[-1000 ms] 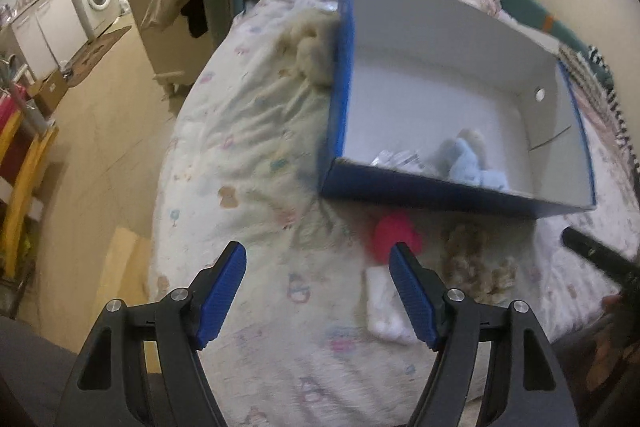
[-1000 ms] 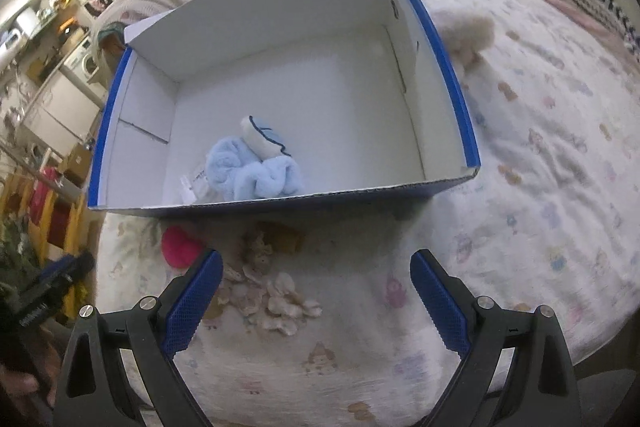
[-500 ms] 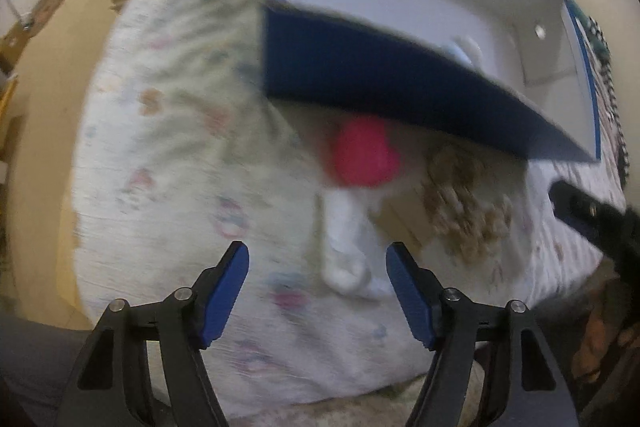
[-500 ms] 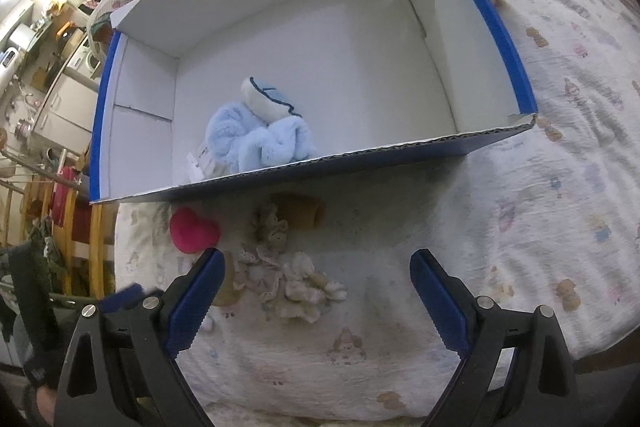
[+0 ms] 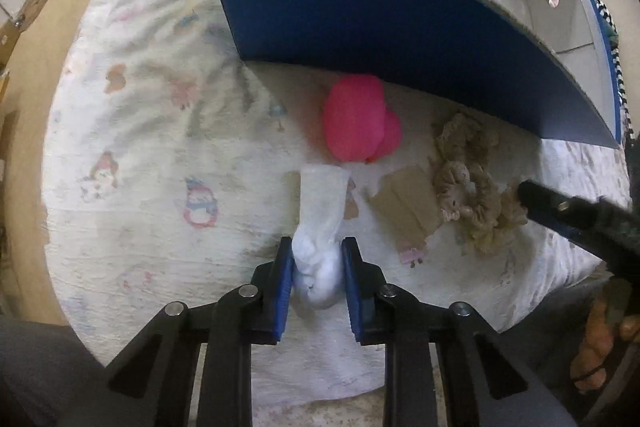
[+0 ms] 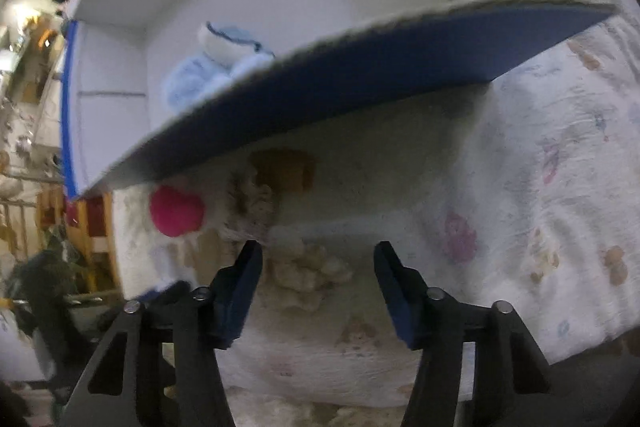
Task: Organize soft objects
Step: 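Grasp the white sock with the left tool while right tool grasps scrunchie, then lower the white sock into the box with left tool while right drops scrunchie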
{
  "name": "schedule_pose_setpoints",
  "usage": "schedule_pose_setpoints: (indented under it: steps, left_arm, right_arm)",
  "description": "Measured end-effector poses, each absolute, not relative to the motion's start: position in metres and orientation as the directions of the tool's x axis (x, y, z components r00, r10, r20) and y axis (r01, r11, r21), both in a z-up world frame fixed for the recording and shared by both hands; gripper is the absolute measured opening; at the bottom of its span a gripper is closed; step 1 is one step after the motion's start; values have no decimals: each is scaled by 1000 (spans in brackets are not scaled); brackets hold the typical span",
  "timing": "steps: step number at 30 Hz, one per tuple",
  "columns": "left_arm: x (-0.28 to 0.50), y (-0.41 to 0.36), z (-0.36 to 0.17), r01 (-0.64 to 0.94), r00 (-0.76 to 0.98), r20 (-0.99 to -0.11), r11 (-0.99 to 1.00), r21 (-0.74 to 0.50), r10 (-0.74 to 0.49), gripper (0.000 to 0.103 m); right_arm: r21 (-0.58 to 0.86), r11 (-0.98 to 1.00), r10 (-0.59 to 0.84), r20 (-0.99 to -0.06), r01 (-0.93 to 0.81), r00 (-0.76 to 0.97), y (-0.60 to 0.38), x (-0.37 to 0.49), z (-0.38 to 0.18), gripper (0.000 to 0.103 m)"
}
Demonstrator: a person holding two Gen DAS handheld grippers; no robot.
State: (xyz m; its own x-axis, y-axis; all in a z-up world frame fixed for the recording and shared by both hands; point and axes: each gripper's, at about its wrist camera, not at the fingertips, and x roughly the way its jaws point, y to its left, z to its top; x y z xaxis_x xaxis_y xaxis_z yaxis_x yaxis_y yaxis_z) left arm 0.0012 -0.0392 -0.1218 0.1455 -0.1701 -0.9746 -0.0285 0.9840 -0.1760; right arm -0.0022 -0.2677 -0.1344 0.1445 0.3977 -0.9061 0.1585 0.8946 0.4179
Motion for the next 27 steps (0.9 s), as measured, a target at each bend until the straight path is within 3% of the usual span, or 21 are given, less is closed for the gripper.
schedule_pose_setpoints:
  steps: [2,3,9,27]
  left_arm:
    - [3,-32,-111,-27,171,-972,986,-167,-160,21]
    - [3,-29,-108,-30,185,-971,987,-159,-150,21]
    - [-2,-5,-85,-73,260,-960,990,-122,-99,21]
    - [-2,-13,6,-12,488,-868,993,-116,-96,21]
  right_arm:
    - [397,908,382,-915,133,126,-261,0,-138,30]
    - [387,915,371,-919,119,133,-259,1,-136,9]
    - [389,920,354,-881,55,314,-267,-9,-89,9]
    - [438,886,454,-751,-154,479,-267,-30,16,9]
